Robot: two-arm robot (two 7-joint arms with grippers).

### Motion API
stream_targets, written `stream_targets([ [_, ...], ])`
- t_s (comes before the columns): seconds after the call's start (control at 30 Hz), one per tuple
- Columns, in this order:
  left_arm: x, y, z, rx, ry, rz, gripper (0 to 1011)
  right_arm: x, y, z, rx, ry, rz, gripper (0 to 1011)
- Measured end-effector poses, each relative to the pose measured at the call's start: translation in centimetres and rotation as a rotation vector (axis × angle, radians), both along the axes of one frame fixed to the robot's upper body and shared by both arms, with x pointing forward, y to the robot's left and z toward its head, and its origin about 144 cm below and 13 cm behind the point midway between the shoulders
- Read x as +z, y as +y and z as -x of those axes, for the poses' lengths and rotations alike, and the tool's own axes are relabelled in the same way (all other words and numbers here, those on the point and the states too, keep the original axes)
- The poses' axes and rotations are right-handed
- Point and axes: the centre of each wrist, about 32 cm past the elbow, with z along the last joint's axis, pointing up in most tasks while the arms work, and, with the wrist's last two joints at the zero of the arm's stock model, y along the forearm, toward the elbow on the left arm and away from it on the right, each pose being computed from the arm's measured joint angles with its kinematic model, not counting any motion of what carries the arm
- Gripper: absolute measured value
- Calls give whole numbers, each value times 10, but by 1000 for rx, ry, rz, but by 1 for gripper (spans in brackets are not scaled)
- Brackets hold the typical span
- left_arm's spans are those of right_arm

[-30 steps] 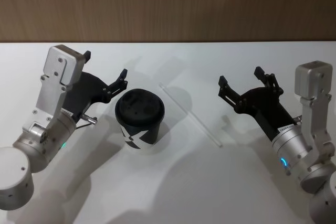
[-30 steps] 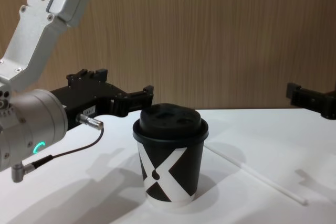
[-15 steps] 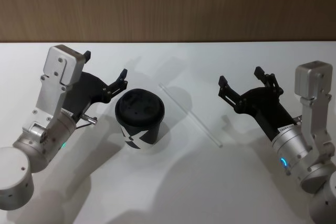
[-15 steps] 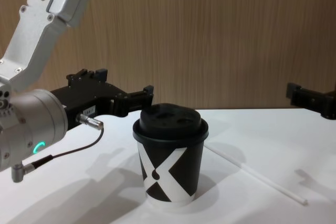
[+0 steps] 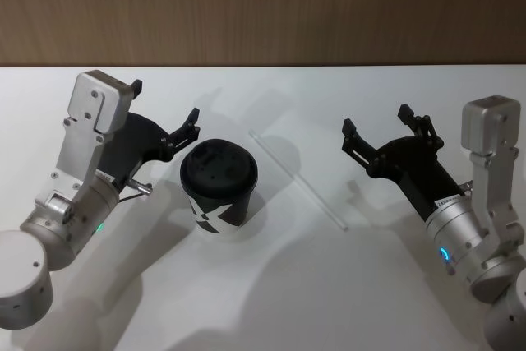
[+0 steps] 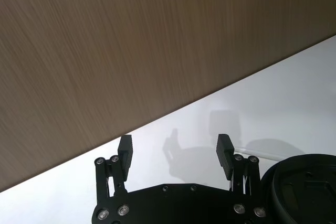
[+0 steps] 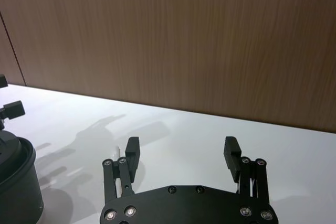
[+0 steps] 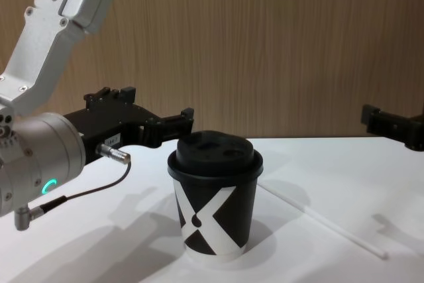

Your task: Pick up the straw with one hand, pass it to the other hand, and insert it into the cup.

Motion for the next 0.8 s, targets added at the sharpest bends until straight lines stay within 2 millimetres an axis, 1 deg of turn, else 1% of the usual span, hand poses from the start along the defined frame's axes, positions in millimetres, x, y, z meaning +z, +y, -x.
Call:
stream_targets([
  [0.17,0,0,0,0,0,0,1002,2,-2,-1,2,0,2,1001],
  [0.27,0,0,0,0,0,0,1003,5,-8,-3,9,1,5,1001],
  [0.5,0,0,0,0,0,0,1003,16,-26,-7,41,12,27,1001],
  [0.8,0,0,0,0,0,0,1003,26,-44,-8,75,54,57,1001],
])
